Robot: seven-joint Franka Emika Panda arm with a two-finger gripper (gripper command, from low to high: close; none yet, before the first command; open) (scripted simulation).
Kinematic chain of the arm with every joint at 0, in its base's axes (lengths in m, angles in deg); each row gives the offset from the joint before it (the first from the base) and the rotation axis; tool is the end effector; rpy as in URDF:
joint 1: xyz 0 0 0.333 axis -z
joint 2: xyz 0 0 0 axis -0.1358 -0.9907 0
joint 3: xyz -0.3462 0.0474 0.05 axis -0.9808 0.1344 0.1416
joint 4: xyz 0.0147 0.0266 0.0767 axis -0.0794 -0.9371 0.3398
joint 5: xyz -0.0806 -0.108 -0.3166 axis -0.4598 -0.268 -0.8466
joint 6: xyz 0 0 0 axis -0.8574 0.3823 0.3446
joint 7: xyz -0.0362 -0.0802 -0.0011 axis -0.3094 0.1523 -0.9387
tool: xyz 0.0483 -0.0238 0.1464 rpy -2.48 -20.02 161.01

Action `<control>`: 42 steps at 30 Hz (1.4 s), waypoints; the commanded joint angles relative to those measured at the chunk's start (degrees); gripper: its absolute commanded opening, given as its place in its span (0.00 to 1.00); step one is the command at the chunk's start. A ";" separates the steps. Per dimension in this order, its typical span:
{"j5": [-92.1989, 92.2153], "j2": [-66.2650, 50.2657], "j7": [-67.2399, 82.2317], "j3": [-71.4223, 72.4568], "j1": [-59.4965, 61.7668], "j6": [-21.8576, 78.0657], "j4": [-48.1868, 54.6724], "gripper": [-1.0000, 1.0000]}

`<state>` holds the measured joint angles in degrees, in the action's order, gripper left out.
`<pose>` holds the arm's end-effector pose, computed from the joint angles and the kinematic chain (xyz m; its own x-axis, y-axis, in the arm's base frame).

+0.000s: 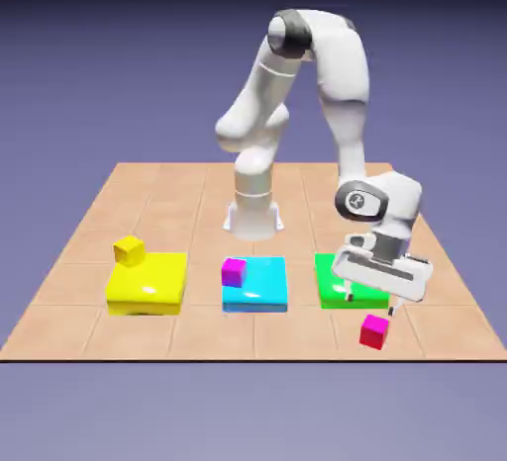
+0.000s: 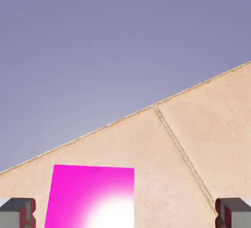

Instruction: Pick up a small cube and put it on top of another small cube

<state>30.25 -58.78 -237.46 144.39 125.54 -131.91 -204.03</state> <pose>0.4416 0.2862 0.2128 0.2261 -0.9228 0.3120 -0.9001 -0.3203 -0.2952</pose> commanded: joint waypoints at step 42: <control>6.13 -0.86 13.38 -53.80 -26.24 -0.84 -11.99 0.00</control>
<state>36.38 -59.64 -224.08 90.60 99.31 -132.81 -216.02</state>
